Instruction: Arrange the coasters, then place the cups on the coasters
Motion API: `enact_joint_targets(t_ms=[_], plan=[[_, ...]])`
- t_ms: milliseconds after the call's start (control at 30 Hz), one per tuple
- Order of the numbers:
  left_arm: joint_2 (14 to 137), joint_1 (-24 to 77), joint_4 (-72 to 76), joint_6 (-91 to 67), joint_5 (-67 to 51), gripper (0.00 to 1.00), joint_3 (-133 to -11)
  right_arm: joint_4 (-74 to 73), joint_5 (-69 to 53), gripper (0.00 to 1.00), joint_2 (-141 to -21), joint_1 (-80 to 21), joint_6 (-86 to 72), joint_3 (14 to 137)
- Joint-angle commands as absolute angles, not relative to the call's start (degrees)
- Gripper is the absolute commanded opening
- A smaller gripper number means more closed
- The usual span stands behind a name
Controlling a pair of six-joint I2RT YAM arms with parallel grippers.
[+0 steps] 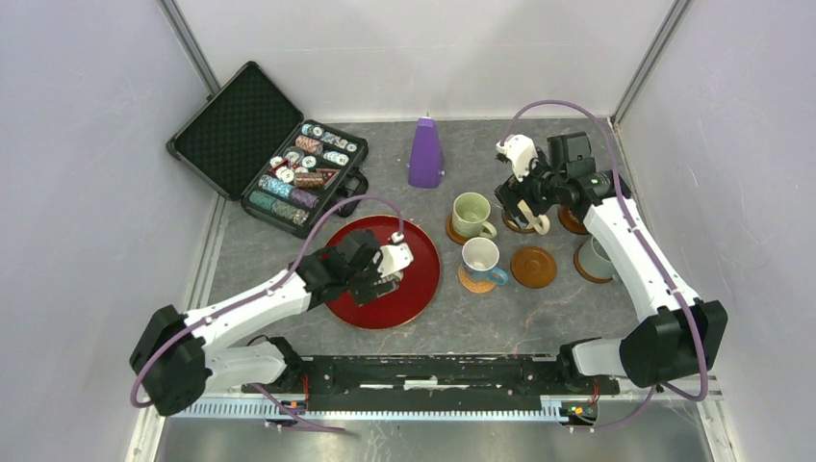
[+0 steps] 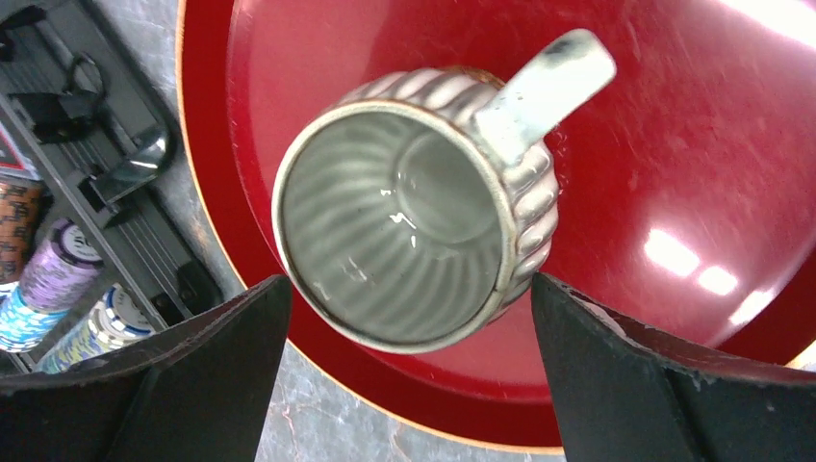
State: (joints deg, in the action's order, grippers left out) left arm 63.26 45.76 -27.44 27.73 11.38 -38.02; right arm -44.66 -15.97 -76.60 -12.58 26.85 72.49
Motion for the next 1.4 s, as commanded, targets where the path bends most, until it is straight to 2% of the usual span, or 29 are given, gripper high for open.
enact_joint_targets(t_ms=[0, 133, 267, 367, 533, 633, 800, 1033, 1367], plan=[[68.5, 45.3, -17.3, 23.0, 16.6, 1.0, -42.7, -42.3, -19.4, 0.92, -77.8, -12.3, 26.6, 76.5], [69.8, 42.4, -19.9, 22.0, 12.1, 1.0, -46.5, -42.6, -24.1, 0.9, -80.6, -13.0, 26.7, 80.0], [63.9, 35.3, -28.2, 19.0, -8.1, 1.0, -50.3, -42.5, -27.9, 0.88, -83.5, -16.1, 28.0, 82.6], [60.8, 29.2, -35.0, 16.5, -17.4, 1.0, -54.2, -43.5, -28.8, 0.87, -86.2, -21.2, 30.2, 84.7], [59.3, 19.1, -43.8, 14.0, -22.7, 1.0, -60.4, -47.4, -26.3, 0.86, -92.0, -31.7, 35.9, 87.7], [59.3, 12.9, -46.0, 10.7, -23.7, 1.0, -63.4, -48.3, -24.0, 0.86, -95.2, -36.9, 37.5, 88.3], [60.7, 0.3, -47.8, 2.6, -32.6, 1.0, -67.9, -46.0, -20.7, 0.85, -99.8, -44.1, 37.4, 88.2], [62.6, -6.8, -52.4, 4.4, -30.7, 1.0, -72.0, -45.0, -15.5, 0.83, -108.4, -51.1, 39.2, 90.7], [62.3, -8.7, -52.8, 4.1, -24.5, 1.0, -73.4, -41.7, -15.7, 0.78, -114.3, -52.6, 39.3, 91.8]])
